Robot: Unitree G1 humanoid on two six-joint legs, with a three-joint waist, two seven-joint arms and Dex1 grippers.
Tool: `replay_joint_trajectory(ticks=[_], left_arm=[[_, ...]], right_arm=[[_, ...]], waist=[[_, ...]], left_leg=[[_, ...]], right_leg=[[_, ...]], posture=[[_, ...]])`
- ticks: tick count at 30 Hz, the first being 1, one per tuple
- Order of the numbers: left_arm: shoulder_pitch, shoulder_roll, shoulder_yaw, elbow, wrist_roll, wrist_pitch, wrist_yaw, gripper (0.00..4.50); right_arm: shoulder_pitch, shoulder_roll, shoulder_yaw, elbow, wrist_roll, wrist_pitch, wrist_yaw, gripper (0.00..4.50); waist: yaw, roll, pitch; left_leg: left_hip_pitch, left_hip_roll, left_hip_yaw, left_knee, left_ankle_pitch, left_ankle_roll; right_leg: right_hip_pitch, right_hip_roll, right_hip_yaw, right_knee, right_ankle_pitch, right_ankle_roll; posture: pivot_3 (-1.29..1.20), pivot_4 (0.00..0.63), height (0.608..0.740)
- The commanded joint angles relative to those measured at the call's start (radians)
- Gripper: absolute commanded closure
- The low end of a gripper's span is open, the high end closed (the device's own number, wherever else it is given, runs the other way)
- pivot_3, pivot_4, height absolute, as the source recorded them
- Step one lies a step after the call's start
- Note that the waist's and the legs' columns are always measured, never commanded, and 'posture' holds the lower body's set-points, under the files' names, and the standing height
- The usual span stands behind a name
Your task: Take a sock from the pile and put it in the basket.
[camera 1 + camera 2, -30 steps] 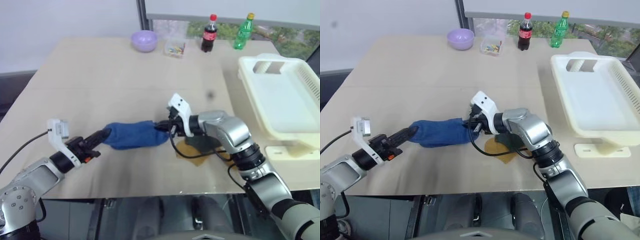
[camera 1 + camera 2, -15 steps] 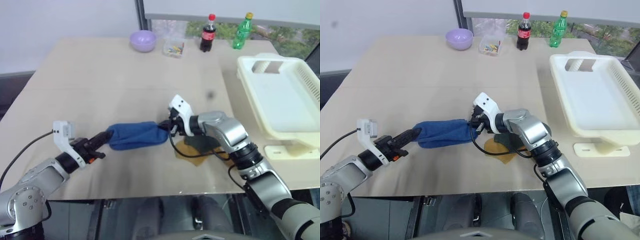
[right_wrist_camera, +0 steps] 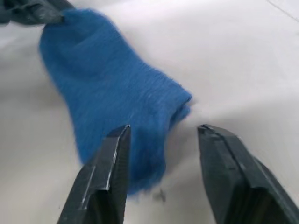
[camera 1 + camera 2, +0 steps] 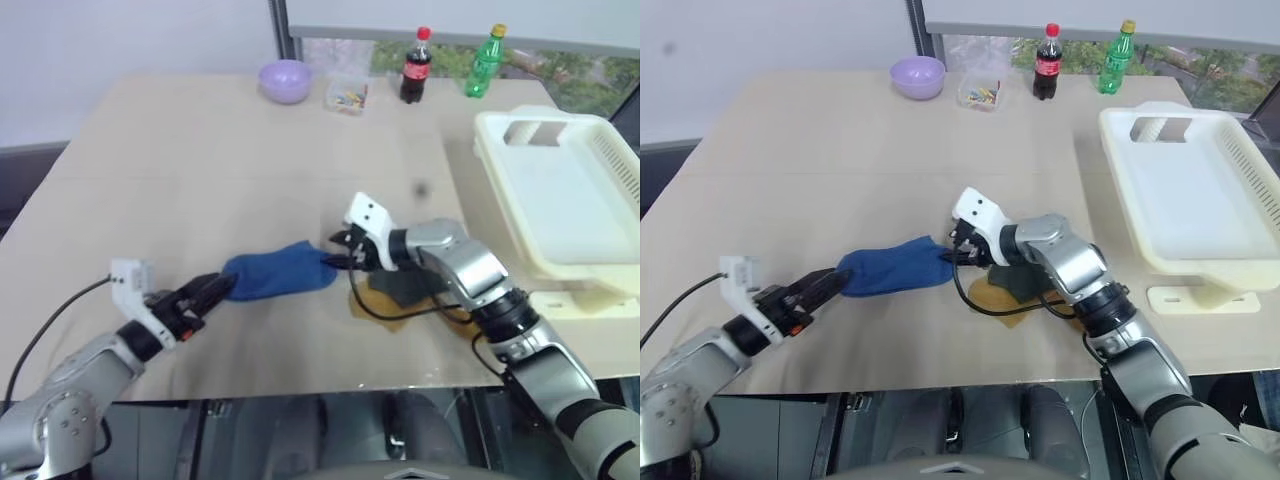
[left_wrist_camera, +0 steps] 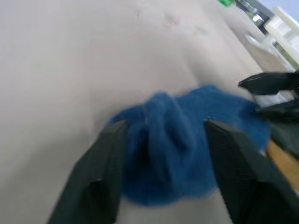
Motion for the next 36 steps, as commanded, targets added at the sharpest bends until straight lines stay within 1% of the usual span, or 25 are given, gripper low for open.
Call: replay_joint_trajectory(ticks=[1, 3, 4, 6, 8, 11, 13, 17, 23, 28, 31, 36], left_arm=[[0.053, 0.042, 0.081, -0.036, -0.029, -0.031, -0.086, 1.66], [0.084, 0.056, 0.103, -0.035, -0.036, -0.03, -0.112, 1.66], [0.096, 0.06, 0.105, -0.036, -0.023, -0.039, -0.118, 1.66], [0.105, 0.054, 0.098, -0.039, 0.002, -0.059, -0.108, 1.66], [0.102, 0.038, 0.071, -0.044, 0.049, -0.091, -0.077, 1.66], [0.101, 0.013, 0.033, -0.057, 0.101, -0.119, -0.035, 1.66], [0.096, -0.004, 0.006, -0.072, 0.11, -0.12, -0.015, 1.66], [0.063, -0.039, -0.053, -0.098, 0.108, -0.089, 0.053, 1.66], [0.016, -0.092, -0.131, -0.13, 0.109, -0.055, 0.153, 1.66], [-0.021, -0.084, -0.176, -0.092, 0.119, -0.043, 0.147, 1.66], [-0.031, -0.081, -0.161, -0.096, 0.098, -0.029, 0.158, 1.66], [0.011, -0.066, -0.103, -0.109, 0.114, -0.019, 0.2, 1.66]], right_arm=[[-0.001, -0.015, -0.018, -0.094, 0.02, -0.038, 0.038, 3.6], [0.003, -0.009, -0.023, -0.109, 0.038, -0.074, 0.061, 4.46], [0.003, 0.004, -0.021, -0.103, 0.037, -0.098, 0.06, 4.46], [-0.006, 0.04, 0.029, -0.031, -0.031, -0.233, 0.038, 4.46], [-0.019, 0.083, 0.098, 0.102, -0.13, -0.38, -0.002, 4.46], [-0.022, 0.151, 0.109, 0.242, -0.151, -0.453, -0.006, 4.46], [-0.029, 0.163, 0.121, 0.317, -0.182, -0.504, -0.001, 4.46], [-0.027, 0.168, 0.129, 0.377, -0.217, -0.54, 0.018, 4.46], [-0.013, 0.166, 0.128, 0.367, -0.239, -0.544, 0.041, 4.46], [-0.002, 0.17, 0.13, 0.354, -0.246, -0.535, 0.049, 4.46], [0.005, 0.169, 0.13, 0.346, -0.254, -0.535, 0.047, 4.46], [0.011, 0.168, 0.122, 0.338, -0.255, -0.528, 0.043, 4.46]], waist=[[-0.001, 0.0, 0.0], [-0.001, 0.0, 0.0], [-0.001, 0.0, 0.0], [0.0, 0.0, 0.0], [-0.001, 0.0, 0.0], [-0.001, 0.0, 0.0], [0.002, 0.0, 0.0], [0.003, -0.001, -0.001], [0.002, -0.001, -0.001], [0.002, -0.001, -0.001], [0.002, -0.001, -0.001], [0.0, -0.001, -0.001]], left_leg=[[0.0, 0.0, 0.0, 0.0, 0.0, 0.0], [0.001, 0.0, 0.0, 0.0, 0.0, 0.0], [0.001, 0.0, 0.0, 0.0, 0.0, 0.0], [0.001, 0.0, 0.0, 0.0, 0.0, 0.0], [0.002, 0.0, 0.0, 0.0, 0.0, 0.0], [0.002, 0.0, 0.001, 0.0, 0.0, 0.0], [0.001, 0.0, 0.001, 0.0, 0.0, 0.0], [0.001, 0.0, 0.0, 0.0, 0.0, 0.0], [0.003, 0.0, 0.0, 0.0, 0.0, 0.0], [0.004, 0.0, 0.0, 0.0, 0.0, 0.0], [0.004, -0.001, 0.0, 0.0, 0.0, 0.0], [0.004, 0.0, 0.0, 0.0, 0.0, 0.0]], right_leg=[[0.0, 0.0, 0.0, 0.0, 0.0, 0.0], [0.0, 0.0, 0.0, 0.0, 0.0, 0.0], [0.0, 0.0, 0.0, 0.001, 0.0, 0.0], [0.0, 0.0, 0.0, 0.001, 0.0, 0.0], [0.001, 0.0, 0.0, 0.0, 0.0, 0.0], [0.001, 0.0, 0.001, 0.0, 0.0, -0.001], [0.001, 0.0, 0.001, 0.0, 0.0, -0.001], [0.001, -0.002, 0.001, 0.0, 0.0, 0.0], [0.003, -0.001, 0.001, 0.001, 0.0, 0.0], [0.003, -0.001, 0.001, 0.001, 0.0, 0.0], [0.003, -0.001, 0.001, 0.001, 0.0, 0.0], [0.003, -0.001, 0.002, 0.001, 0.0, 0.0]], posture=[[0.0, 0.15, 0.74], [0.0, 0.15, 0.74], [0.0, 0.15, 0.74], [0.0, 0.15, 0.74], [0.0, 0.15, 0.74], [0.0, 0.15, 0.74], [0.0, 0.15, 0.74], [0.0, 0.15, 0.74], [0.0, 0.15, 0.74], [0.0, 0.15, 0.74], [0.0, 0.15, 0.74], [0.0, 0.15, 0.74]])
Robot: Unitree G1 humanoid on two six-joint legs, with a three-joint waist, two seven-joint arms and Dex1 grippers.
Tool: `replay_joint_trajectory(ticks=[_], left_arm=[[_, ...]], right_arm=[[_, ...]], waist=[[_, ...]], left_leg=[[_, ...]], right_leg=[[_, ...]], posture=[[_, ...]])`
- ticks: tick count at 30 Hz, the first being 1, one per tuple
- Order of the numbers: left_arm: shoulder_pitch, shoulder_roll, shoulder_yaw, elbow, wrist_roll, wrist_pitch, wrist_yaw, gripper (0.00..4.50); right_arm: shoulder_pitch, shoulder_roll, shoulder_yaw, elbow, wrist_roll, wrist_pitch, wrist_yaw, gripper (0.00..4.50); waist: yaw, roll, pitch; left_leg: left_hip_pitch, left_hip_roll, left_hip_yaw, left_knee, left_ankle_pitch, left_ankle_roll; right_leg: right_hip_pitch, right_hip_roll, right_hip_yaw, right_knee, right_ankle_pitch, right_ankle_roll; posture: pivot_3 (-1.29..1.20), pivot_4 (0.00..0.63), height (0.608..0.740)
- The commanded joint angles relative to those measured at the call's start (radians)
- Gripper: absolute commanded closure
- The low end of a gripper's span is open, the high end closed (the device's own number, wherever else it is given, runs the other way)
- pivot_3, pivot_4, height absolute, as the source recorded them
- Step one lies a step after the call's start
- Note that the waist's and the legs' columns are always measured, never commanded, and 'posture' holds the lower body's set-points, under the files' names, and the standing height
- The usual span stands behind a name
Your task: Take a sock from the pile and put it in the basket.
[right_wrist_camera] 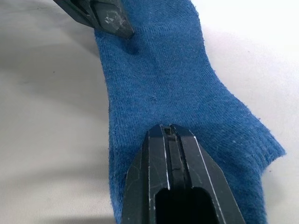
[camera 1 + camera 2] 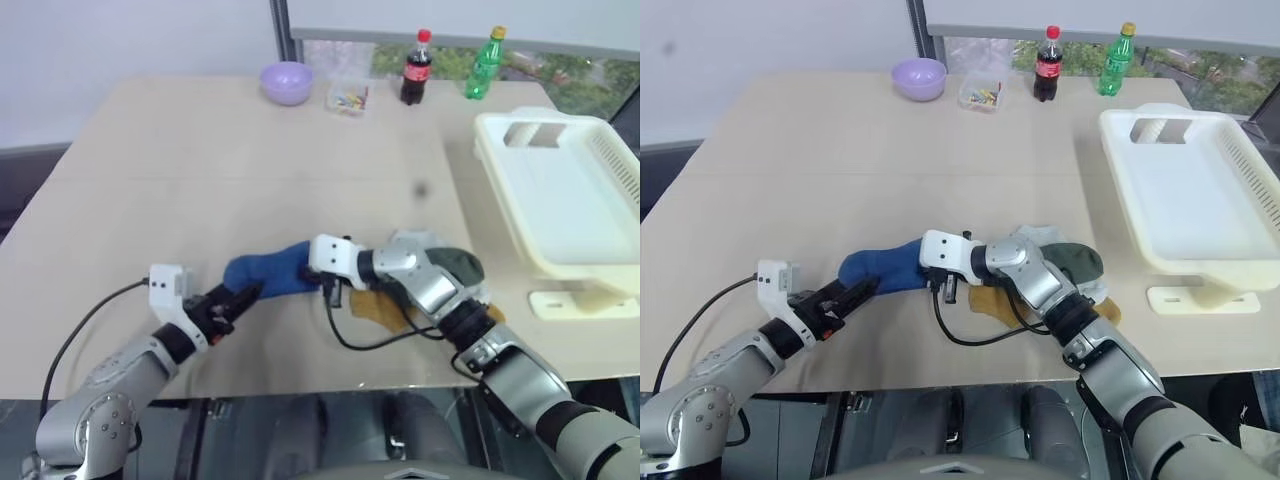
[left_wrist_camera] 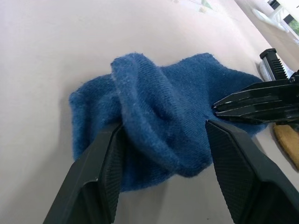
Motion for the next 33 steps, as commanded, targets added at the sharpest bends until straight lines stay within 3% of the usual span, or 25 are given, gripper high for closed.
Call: replay_joint_trajectory(ticks=[1, 3, 6, 8, 9, 16, 25, 33], left_arm=[[0.023, 0.011, 0.055, -0.027, 0.008, 0.005, 0.045, 1.66], [0.033, 0.003, 0.063, -0.039, -0.004, 0.007, 0.055, 1.66], [0.044, -0.026, 0.091, -0.059, -0.038, 0.003, 0.085, 0.89], [0.028, -0.04, 0.1, -0.047, -0.025, 0.018, 0.152, 0.11], [0.022, -0.044, 0.102, -0.043, -0.023, 0.025, 0.175, 0.05], [-0.031, -0.08, 0.094, -0.011, -0.194, 0.134, 0.207, 0.05], [-0.113, 0.002, 0.093, 0.1, -0.356, 0.234, 0.075, 0.05], [-0.078, 0.041, 0.068, 0.116, -0.309, 0.113, -0.228, 0.05]], right_arm=[[0.017, -0.001, -0.005, -0.013, -0.011, 0.007, 0.005, 4.46], [0.019, 0.001, -0.005, -0.015, -0.013, 0.008, 0.003, 4.46], [0.022, 0.003, -0.005, -0.018, -0.015, 0.009, 0.0, 4.5], [0.022, 0.004, -0.005, -0.015, -0.016, 0.007, 0.0, 4.5], [0.022, 0.005, -0.005, -0.015, -0.016, 0.007, 0.001, 4.5], [0.017, 0.006, -0.008, -0.013, -0.02, 0.005, 0.001, 4.5], [0.025, -0.006, -0.012, -0.041, -0.028, 0.024, 0.007, 4.5], [0.04, -0.007, -0.009, -0.065, -0.029, 0.047, 0.003, 4.5]], waist=[[0.0, 0.0, 0.0], [0.001, 0.0, 0.0], [0.001, 0.0, 0.0], [0.001, 0.0, 0.0], [0.001, 0.0, 0.0], [0.002, 0.0, 0.0], [0.0, 0.0, -0.001], [0.001, 0.0, -0.001]], left_leg=[[0.0, 0.0, 0.0, 0.0, 0.0, 0.0], [0.0, 0.0, 0.0, 0.0, 0.0, 0.0], [0.0, 0.0, 0.0, 0.0, 0.0, 0.0], [0.0, 0.0, 0.0, 0.0, 0.0, 0.0], [0.0, 0.0, 0.0, 0.0, 0.0, 0.0], [0.001, 0.0, 0.0, 0.0, 0.0, 0.0], [0.002, -0.001, -0.001, 0.001, 0.0, 0.0], [0.001, 0.0, -0.001, 0.0, 0.0, 0.0]], right_leg=[[0.0, 0.0, 0.0, 0.0, 0.0, 0.0], [0.0, 0.0, 0.0, 0.0, 0.0, 0.0], [0.0, 0.0, 0.0, 0.0, 0.0, 0.0], [0.0, 0.0, 0.0, 0.0, 0.0, 0.0], [0.0, 0.0, 0.0, 0.0, 0.0, 0.0], [0.001, 0.0, 0.0, 0.0, 0.0, 0.0], [0.002, 0.0, 0.0, 0.0, 0.0, 0.0], [0.002, 0.0, -0.001, 0.0, 0.0, 0.0]], posture=[[0.0, 0.15, 0.74], [0.0, 0.15, 0.74], [0.0, 0.15, 0.74], [0.0, 0.15, 0.74], [0.0, 0.15, 0.74], [0.0, 0.15, 0.74], [0.0, 0.15, 0.74], [0.0, 0.15, 0.74]])
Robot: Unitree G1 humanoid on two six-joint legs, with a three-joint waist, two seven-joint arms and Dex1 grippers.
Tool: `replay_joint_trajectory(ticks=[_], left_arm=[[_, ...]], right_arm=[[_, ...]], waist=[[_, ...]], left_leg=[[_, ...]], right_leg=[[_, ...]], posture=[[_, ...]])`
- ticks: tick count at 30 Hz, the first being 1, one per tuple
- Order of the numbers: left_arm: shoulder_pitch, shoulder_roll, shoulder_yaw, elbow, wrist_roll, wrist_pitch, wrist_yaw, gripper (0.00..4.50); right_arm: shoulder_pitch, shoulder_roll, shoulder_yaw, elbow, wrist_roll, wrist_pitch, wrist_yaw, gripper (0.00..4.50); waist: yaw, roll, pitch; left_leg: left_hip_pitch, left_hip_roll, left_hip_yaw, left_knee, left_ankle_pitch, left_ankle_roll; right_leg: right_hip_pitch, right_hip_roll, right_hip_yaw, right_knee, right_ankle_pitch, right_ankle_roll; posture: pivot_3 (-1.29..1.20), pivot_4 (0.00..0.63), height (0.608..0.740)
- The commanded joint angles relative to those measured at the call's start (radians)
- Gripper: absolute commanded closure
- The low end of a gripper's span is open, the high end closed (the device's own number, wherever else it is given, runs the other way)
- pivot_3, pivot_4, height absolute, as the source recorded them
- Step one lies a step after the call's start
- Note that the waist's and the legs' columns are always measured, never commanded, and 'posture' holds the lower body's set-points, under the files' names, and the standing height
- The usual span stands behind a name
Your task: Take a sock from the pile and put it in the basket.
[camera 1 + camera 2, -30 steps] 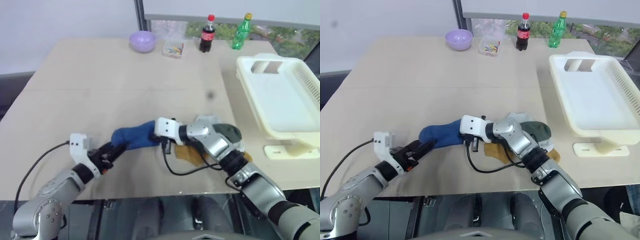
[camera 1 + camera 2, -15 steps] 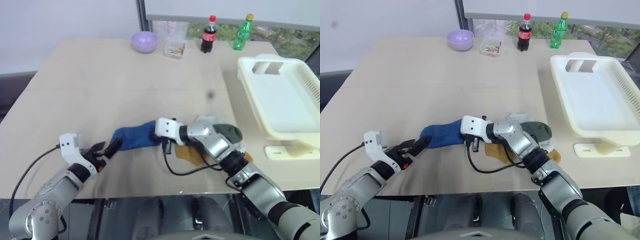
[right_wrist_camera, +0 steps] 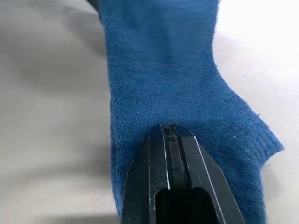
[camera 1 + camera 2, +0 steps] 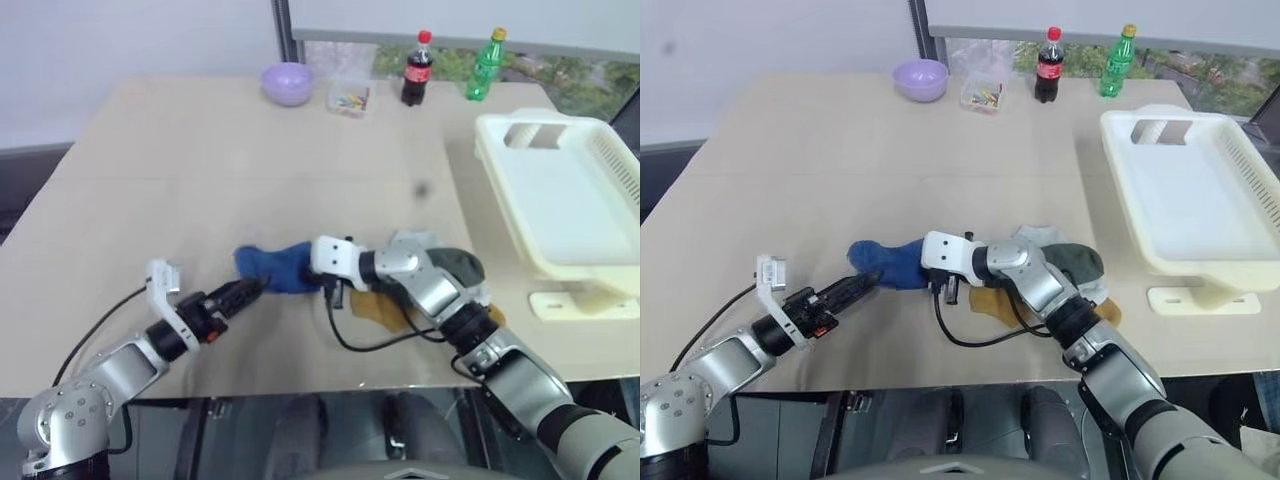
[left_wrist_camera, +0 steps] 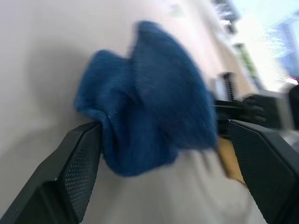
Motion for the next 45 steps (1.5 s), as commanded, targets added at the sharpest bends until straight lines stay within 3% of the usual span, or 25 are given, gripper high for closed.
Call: replay_joint_trajectory(ticks=[1, 11, 19, 22, 27, 33, 45], left_arm=[[0.003, 0.027, -0.018, 0.001, 0.043, -0.076, -0.136, 0.05], [-0.036, 0.019, -0.116, 0.048, 0.248, -0.297, -0.3, 0.05], [0.032, 0.042, -0.1, 0.071, 0.228, -0.207, -0.272, 0.05], [-0.067, -0.02, -0.062, 0.026, 0.042, -0.155, -0.188, 0.05], [-0.006, 0.039, -0.095, 0.065, 0.132, -0.121, -0.19, 0.05], [-0.001, 0.047, -0.087, 0.059, 0.091, -0.063, -0.139, 0.05], [-0.044, -0.054, 0.041, 0.077, -0.11, -0.095, -0.102, 0.05]], right_arm=[[0.019, -0.005, -0.002, -0.022, -0.004, 0.014, 0.007, 4.5], [0.025, -0.012, 0.007, -0.021, -0.015, 0.007, 0.007, 4.5], [0.029, -0.019, 0.004, -0.026, -0.023, 0.006, 0.0, 4.5], [0.032, -0.025, 0.011, -0.032, -0.027, 0.003, 0.006, 4.5], [0.032, -0.027, 0.01, -0.035, -0.028, 0.004, 0.006, 4.5], [0.036, -0.027, 0.012, -0.036, -0.031, 0.005, 0.004, 4.5], [0.041, -0.03, 0.024, -0.028, -0.046, -0.016, 0.006, 4.5]], waist=[[0.0, 0.0, 0.0], [0.002, 0.0, 0.0], [0.0, 0.0, 0.0], [0.009, 0.0, 0.0], [-0.017, -0.002, -0.002], [-0.018, -0.002, -0.002], [-0.021, -0.002, -0.002]], left_leg=[[0.0, 0.0, 0.0, 0.0, 0.0, 0.0], [0.0, 0.0, 0.0, 0.0, 0.0, 0.0], [0.0, 0.001, 0.0, -0.001, 0.0, 0.0], [0.0, 0.001, 0.0, 0.0, 0.0, 0.0], [0.002, 0.0, 0.0, 0.001, 0.0, 0.0], [0.0, 0.001, -0.002, -0.001, 0.0, 0.0], [0.0, 0.001, 0.0, -0.001, 0.0, 0.0]], right_leg=[[0.0, 0.0, 0.0, 0.0, 0.0, 0.0], [0.0, 0.0, 0.0, 0.0, 0.0, 0.0], [-0.001, 0.0, 0.001, 0.0, 0.0, 0.0], [0.0, -0.001, 0.0, 0.0, 0.0, 0.0], [0.002, 0.0, 0.001, 0.0, 0.0, 0.0], [0.0, 0.0, -0.001, 0.0, 0.0, 0.0], [0.0, 0.0, 0.0, 0.0, 0.0, 0.0]], posture=[[0.0, 0.15, 0.74], [0.0, 0.15, 0.74], [0.0, 0.15, 0.74], [0.0, 0.15, 0.74], [0.0, 0.15, 0.74], [0.0, 0.15, 0.74], [0.0, 0.15, 0.74]])
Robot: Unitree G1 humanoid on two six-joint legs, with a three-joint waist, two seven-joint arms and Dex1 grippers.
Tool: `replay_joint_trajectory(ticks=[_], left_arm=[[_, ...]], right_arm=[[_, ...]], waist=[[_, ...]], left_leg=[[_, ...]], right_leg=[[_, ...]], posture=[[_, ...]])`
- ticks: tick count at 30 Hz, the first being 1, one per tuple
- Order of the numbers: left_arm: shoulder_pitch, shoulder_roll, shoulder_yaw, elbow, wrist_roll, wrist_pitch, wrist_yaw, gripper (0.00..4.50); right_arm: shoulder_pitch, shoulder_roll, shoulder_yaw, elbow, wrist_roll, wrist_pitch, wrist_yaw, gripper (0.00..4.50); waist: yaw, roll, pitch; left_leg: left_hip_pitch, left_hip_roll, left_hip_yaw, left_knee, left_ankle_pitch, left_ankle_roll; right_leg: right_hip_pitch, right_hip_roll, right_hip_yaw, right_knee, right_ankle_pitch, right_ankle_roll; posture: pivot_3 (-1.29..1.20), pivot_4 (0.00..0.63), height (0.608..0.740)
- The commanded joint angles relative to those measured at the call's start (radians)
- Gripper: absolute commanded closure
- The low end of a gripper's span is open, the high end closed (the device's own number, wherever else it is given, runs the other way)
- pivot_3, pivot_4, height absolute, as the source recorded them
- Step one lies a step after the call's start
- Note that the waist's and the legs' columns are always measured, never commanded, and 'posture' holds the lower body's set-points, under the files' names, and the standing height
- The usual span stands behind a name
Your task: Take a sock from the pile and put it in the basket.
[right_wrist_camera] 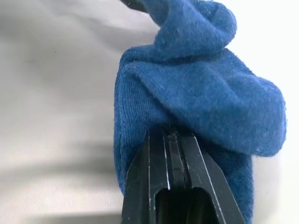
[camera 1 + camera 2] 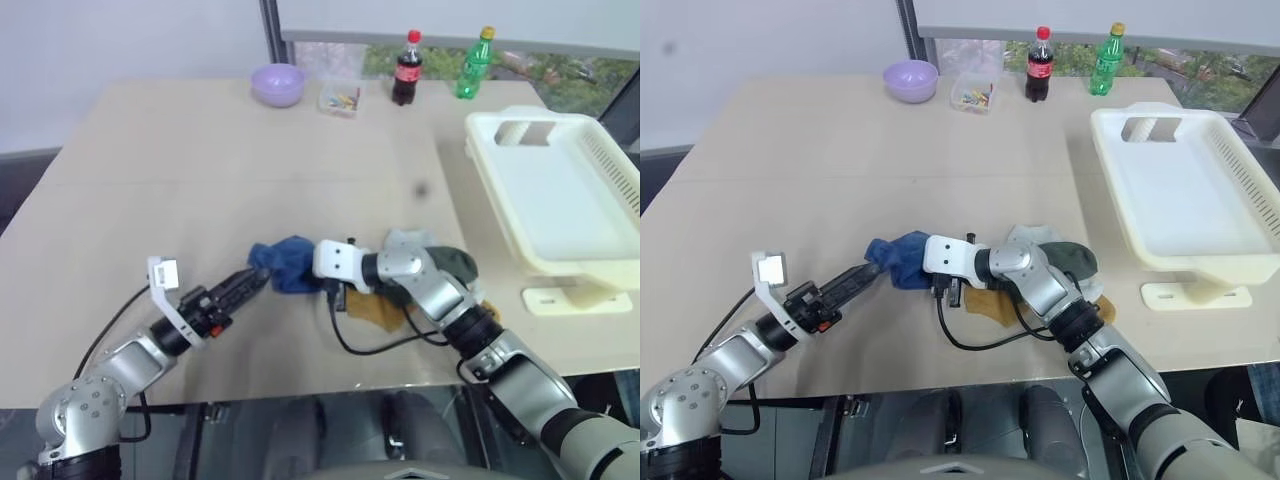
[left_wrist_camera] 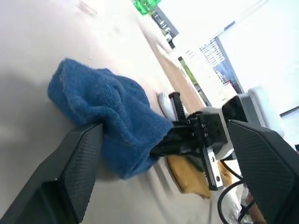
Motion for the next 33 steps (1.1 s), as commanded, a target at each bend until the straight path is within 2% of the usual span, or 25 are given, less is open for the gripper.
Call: replay_joint_trajectory(ticks=[1, 8, 12, 17, 23, 28, 33], left_arm=[[-0.018, -0.015, 0.054, -0.007, -0.086, -0.012, 0.014, 0.05], [-0.101, 0.002, -0.044, -0.031, -0.043, 0.003, 0.035, 0.05], [-0.19, -0.001, -0.104, 0.007, -0.005, -0.006, 0.033, 0.05], [-0.23, -0.006, -0.149, 0.058, 0.046, -0.018, -0.017, 0.05], [-0.269, -0.028, -0.246, 0.107, 0.163, -0.042, -0.048, 0.05], [-0.28, -0.046, -0.3, 0.136, 0.225, -0.061, -0.094, 0.05], [-0.286, -0.058, -0.344, 0.156, 0.272, -0.063, -0.14, 0.05]], right_arm=[[0.019, -0.008, 0.017, 0.008, -0.022, -0.001, 0.006, 4.5], [0.017, -0.007, 0.02, 0.016, -0.038, -0.024, 0.0, 4.5], [0.021, -0.011, 0.023, 0.024, -0.052, -0.047, -0.003, 4.5], [0.025, -0.013, 0.023, 0.027, -0.057, -0.066, -0.004, 4.5], [0.031, -0.018, 0.018, 0.02, -0.059, -0.099, -0.01, 4.5], [0.033, -0.046, -0.009, -0.036, -0.033, -0.14, 0.01, 4.5], [0.049, -0.141, -0.053, -0.186, 0.047, -0.08, 0.113, 4.5]], waist=[[0.001, 0.0, 0.0], [0.004, 0.0, 0.0], [0.003, -0.001, 0.0], [0.0, -0.001, 0.0], [0.003, -0.001, 0.0], [0.004, 0.0, 0.0], [0.012, 0.0, 0.0]], left_leg=[[0.0, 0.0, 0.0, 0.0, 0.0, 0.0], [0.0, -0.001, 0.0, 0.0, 0.0, 0.0], [0.0, -0.001, 0.0, 0.0, 0.0, 0.0], [0.0, -0.001, 0.0, 0.0, 0.0, 0.0], [0.001, -0.002, 0.0, 0.0, 0.0, 0.0], [0.0, -0.001, 0.0, 0.0, 0.0, 0.0], [-0.001, -0.002, 0.0, 0.0, 0.0, 0.0]], right_leg=[[0.0, 0.0, 0.0, 0.0, 0.0, 0.0], [0.0, 0.0, 0.0, 0.0, 0.0, 0.0], [0.001, 0.001, 0.0, 0.0, 0.0, 0.0], [0.0, 0.001, 0.0, 0.0, 0.002, 0.004], [0.001, 0.001, 0.0, 0.0, 0.002, 0.004], [0.0, 0.001, 0.0, 0.0, 0.002, 0.004], [0.0, 0.001, 0.0, -0.001, 0.002, 0.004]], posture=[[0.0, 0.15, 0.74], [0.0, 0.15, 0.74], [0.0, 0.15, 0.74], [0.0, 0.15, 0.74], [0.0, 0.15, 0.74], [0.0, 0.15, 0.74], [0.0, 0.15, 0.74]])
